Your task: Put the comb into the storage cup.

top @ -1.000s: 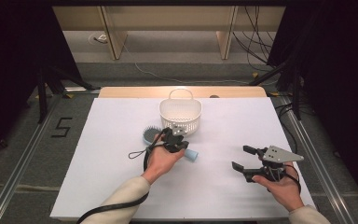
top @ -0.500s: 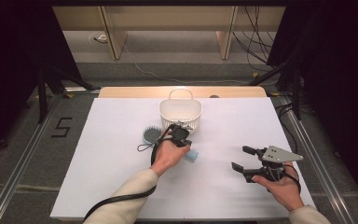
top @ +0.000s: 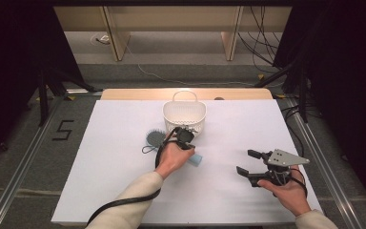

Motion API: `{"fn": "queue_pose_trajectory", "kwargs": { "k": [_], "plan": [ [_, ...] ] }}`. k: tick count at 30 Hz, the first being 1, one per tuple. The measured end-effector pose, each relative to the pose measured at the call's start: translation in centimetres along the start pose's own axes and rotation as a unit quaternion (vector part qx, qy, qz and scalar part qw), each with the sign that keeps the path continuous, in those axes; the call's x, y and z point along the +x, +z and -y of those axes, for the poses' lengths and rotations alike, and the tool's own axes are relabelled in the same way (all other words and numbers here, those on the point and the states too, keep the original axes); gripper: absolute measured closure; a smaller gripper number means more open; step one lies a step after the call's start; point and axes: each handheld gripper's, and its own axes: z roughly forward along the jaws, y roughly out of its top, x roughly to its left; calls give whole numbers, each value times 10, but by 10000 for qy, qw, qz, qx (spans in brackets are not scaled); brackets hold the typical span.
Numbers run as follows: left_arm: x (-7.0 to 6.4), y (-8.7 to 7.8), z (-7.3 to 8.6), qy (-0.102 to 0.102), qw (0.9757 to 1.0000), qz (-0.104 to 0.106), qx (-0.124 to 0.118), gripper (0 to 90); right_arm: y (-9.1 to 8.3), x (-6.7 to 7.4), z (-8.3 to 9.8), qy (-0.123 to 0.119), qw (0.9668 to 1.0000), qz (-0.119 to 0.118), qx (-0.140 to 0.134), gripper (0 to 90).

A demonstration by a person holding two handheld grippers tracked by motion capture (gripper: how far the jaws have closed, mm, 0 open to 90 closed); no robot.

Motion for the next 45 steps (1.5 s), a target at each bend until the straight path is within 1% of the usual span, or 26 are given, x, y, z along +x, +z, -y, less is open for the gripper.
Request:
{"fn": "queue_pose_trajectory", "kwargs": {
  "k": [4, 8, 12, 16, 20, 23, 27, 35, 39, 41, 44, 45],
  "plan": [
    [3, 0, -1, -65, 9999, 85, 124, 900, 0, 0, 0, 12, 10000, -9, 9, 222],
    [5, -1, 1, -70, 9996, 134, 244, 900, 0, 0, 0, 17, 10000, -18, 13, 222],
    [6, -5, 5, -87, 9991, 218, 358, 900, 0, 0, 1, 15, 10000, -23, 19, 222],
    [7, -11, 12, -61, 9985, 289, 469, 900, 1, 0, 1, 5, 10000, -32, 28, 222],
    [7, -19, 19, -93, 9977, 317, 591, 900, 1, 1, 1, -2, 10000, -34, 31, 222],
    [8, -26, 27, -106, 9969, 359, 696, 900, 1, 1, 0, 0, 10000, -38, 37, 222],
    [12, -35, 40, -125, 9963, 394, 748, 900, 1, 1, 0, -3, 10000, -40, 40, 222],
    [22, -50, 64, -200, 9956, 373, 839, 900, 2, 2, 0, -11, 10000, -15, 58, 221],
    [27, -55, 75, -130, 9952, 237, 945, 900, 1, 1, 1, -16, 10000, -17, 48, 221],
    [30, -58, 80, -201, 9953, 258, 914, 900, 2, 1, 1, -2, 10000, -14, 61, 221],
    [34, -62, 85, -201, 9952, 190, 941, 900, 2, 1, 1, 1, 10000, -15, 66, 221],
    [36, -64, 87, -232, 9951, 189, 940, 900, 2, 1, 1, -9, 10000, -14, 70, 221]
  ]
}}
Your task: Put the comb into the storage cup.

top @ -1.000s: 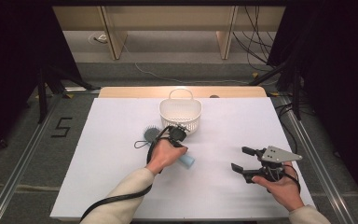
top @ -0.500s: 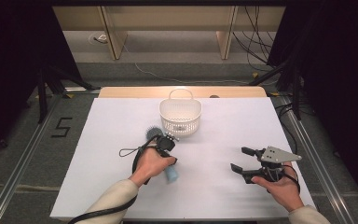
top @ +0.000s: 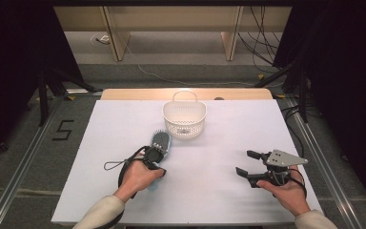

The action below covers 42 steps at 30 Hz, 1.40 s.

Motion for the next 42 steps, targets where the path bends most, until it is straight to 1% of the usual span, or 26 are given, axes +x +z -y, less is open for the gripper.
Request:
{"fn": "queue_pose_trajectory", "kwargs": {
  "k": [3, 5, 7, 9, 17, 20, 24, 27, 29, 30, 32, 34, 38, 40, 42],
  "plan": [
    [5, -2, 3, -63, 10000, 10, 11, 900, 0, -1, 1, 4, 10000, 12, 20, 221],
    [8, -4, 5, -59, 10000, -27, 36, 900, 1, -1, 1, 7, 10000, 9, 19, 221],
    [11, -6, 7, -23, 9999, -113, 95, 900, 0, -1, 1, 1, 10000, 19, 13, 221],
    [15, -8, 9, -34, 9997, -189, 148, 900, 0, -1, 1, 0, 10000, 15, 14, 221],
    [34, -17, 21, -280, 9991, -249, 174, 900, 0, -1, 1, -6, 10000, 0, 27, 221],
    [39, -19, 23, -305, 9990, -295, 171, 900, 0, -1, 1, 4, 10000, -12, 41, 221],
    [42, -20, 25, -248, 9988, -383, 162, 900, 0, -1, 1, -14, 10000, -6, 36, 221],
    [42, -21, 25, -136, 9980, -601, 170, 899, 0, -1, 1, -11, 10000, -19, 42, 221],
    [43, -21, 26, -102, 9972, -725, 178, 899, 0, -1, 1, -18, 10000, -23, 40, 222],
    [44, -22, 26, -105, 9970, -749, 174, 899, 0, -1, 1, -20, 10000, -25, 37, 222],
    [46, -22, 27, -146, 9968, -768, 167, 899, 0, -1, 1, -23, 10000, -24, 31, 221],
    [48, -23, 28, -133, 9966, -793, 152, 898, 0, -1, 1, -32, 10000, -23, 26, 222],
    [48, -23, 30, 34, 9965, -830, 68, 891, 0, -1, 1, -50, 10000, -27, 39, 222],
    [47, -24, 32, 112, 9967, -801, 8, 859, -1, -1, 1, -46, 10000, -34, 36, 222],
    [47, -26, 33, 146, 9970, -762, -62, 817, 0, -1, 1, -54, 10000, -36, 42, 221]
  ]
}}
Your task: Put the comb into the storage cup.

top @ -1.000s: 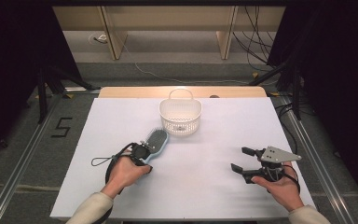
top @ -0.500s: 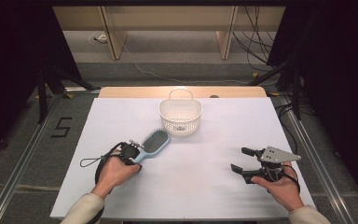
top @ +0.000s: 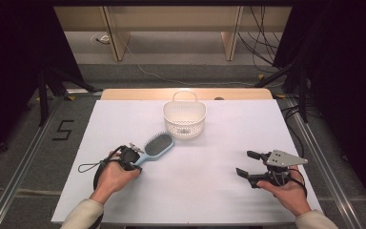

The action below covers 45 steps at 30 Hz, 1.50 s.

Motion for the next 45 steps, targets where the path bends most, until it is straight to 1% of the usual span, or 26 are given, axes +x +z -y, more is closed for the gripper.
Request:
{"fn": "queue_pose_trajectory", "kwargs": {
  "k": [2, 6, 8, 9, 10, 11, 13, 15, 16, 17, 19, 22, 23, 25, 27, 30, 31, 32, 34, 36, 38, 39, 40, 43, 44, 45],
  "plan": [
    [0, -4, 0, 166, 9997, -8, -178, 778, 0, 0, 0, 0, 10000, -2, 2, 219],
    [1, -15, 1, 109, 9984, 77, -544, 695, 0, -1, 1, 1, 10000, -4, -7, 214],
    [3, -19, 2, 113, 9963, 180, -830, 615, 0, 0, 1, 13, 10000, 0, -4, 210],
    [5, -21, 3, 182, 9937, 245, -1076, 574, 0, 0, 1, 13, 10000, 13, -6, 209],
    [6, -22, 3, 205, 9929, 259, -1141, 510, 0, -1, 1, 25, 10000, 11, -17, 209],
    [8, -23, 5, 239, 9912, 268, -1274, 489, 0, -1, 1, 28, 10000, 10, -25, 208],
    [11, -26, 8, 284, 9874, 249, -1535, 401, 0, -1, 0, 38, 10000, 3, -41, 207],
    [13, -27, 12, 315, 9840, 210, -1743, 291, 0, -1, 1, 56, 10000, -12, -47, 207],
    [13, -28, 13, 264, 9821, 222, -1854, 226, 0, -2, 1, 56, 10000, -13, -42, 207],
    [14, -29, 14, 259, 9810, 224, -1910, 178, 0, -2, 1, 57, 10000, -13, -41, 207],
    [15, -29, 15, 285, 9796, 185, -1980, 118, 0, -2, 1, 59, 10000, -8, -50, 206],
    [17, -29, 15, 281, 9792, 172, -2001, 2, 0, -1, 1, 53, 10000, -7, -43, 204],
    [17, -29, 15, 256, 9793, 114, -2006, 0, 0, -1, 1, 56, 10000, -9, -43, 204],
    [18, -28, 15, 134, 9804, -32, -1965, 0, 0, -2, 1, 57, 10000, 0, -32, 204],
    [18, -27, 15, 181, 9807, -16, -1947, 0, 0, -2, 2, 59, 10000, -1, -31, 204],
    [19, -28, 15, 228, 9798, 21, -1988, 0, 0, -2, 2, 69, 10000, 5, -37, 202],
    [19, -29, 15, 240, 9790, 31, -2025, 0, 0, -2, 1, 70, 10000, 8, -44, 199],
    [20, -30, 15, 253, 9777, 46, -2085, 0, 0, -2, 1, 67, 10000, 7, -56, 196],
    [21, -34, 16, 295, 9744, 79, -2228, 0, 0, -2, 1, 66, 10000, 3, -69, 195],
    [22, -39, 18, 355, 9700, 120, -2403, 0, -1, -2, 1, 72, 9999, 6, -77, 194],
    [23, -43, 20, 411, 9671, 130, -2509, 0, -1, -2, 1, 73, 9999, 3, -79, 193],
    [23, -45, 20, 421, 9666, 145, -2523, 0, -1, -2, 1, 73, 9999, 0, -80, 193],
    [24, -46, 21, 433, 9666, 155, -2522, 0, -1, -2, 1, 73, 9999, 2, -84, 193],
    [26, -49, 23, 477, 9687, 142, -2433, 0, 0, -2, 1, 71, 10000, 0, -64, 193],
    [27, -50, 23, 470, 9688, 140, -2429, 0, 0, -2, 1, 64, 10000, -2, -67, 191],
    [28, -50, 24, 460, 9695, 157, -2404, 0, 0, -2, 1, 56, 10000, 3, -58, 189]
  ]
}}
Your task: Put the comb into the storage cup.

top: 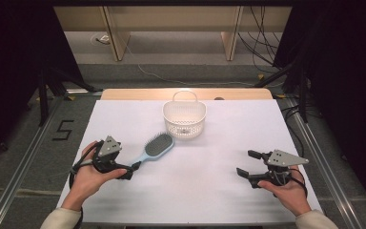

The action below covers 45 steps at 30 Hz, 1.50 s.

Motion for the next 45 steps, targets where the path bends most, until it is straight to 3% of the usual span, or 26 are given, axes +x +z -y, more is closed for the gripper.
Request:
{"fn": "queue_pose_trajectory", "kwargs": {
  "k": [4, 9, 14, 19, 23, 26, 30, 34, 38, 41, 45],
  "plan": [
    [1, 0, 1, 93, 9998, 13, 173, 0, 0, 0, 0, -7, 10000, 27, 6, 186],
    [-4, 5, 0, 363, 9982, 111, 464, 0, 0, 0, 0, -30, 10000, 60, 32, 182],
    [-3, 13, -1, 553, 9937, 231, 951, 0, 1, -1, 1, -27, 10000, 66, 47, 182],
    [1, 22, -5, 503, 9899, 389, 1270, 0, 1, -1, 1, 6, 9999, 84, 80, 182],
    [1, 34, -9, 495, 9825, 427, 1747, 0, 1, -1, 1, 11, 9999, 85, 82, 181],
    [3, 44, -11, 678, 9738, 507, 2110, 0, 1, -2, 2, 8, 9999, 76, 91, 181],
    [5, 54, -15, 753, 9676, 508, 2354, 59, 1, -2, 2, 16, 9999, 83, 84, 181],
    [8, 64, -19, 713, 9635, 447, 2540, 167, 2, -2, 2, 6, 9999, 82, 82, 181],
    [9, 71, -24, 645, 9550, 542, 2844, 199, 2, -2, 2, 2, 9999, 73, 99, 181],
    [9, 77, -27, 574, 9521, 494, 2961, 228, 2, -2, 2, 9, 9999, 78, 95, 181],
    [10, 83, -30, 501, 9516, 413, 3003, 296, 1, -3, 2, 7, 9999, 79, 97, 181]
  ]
}}
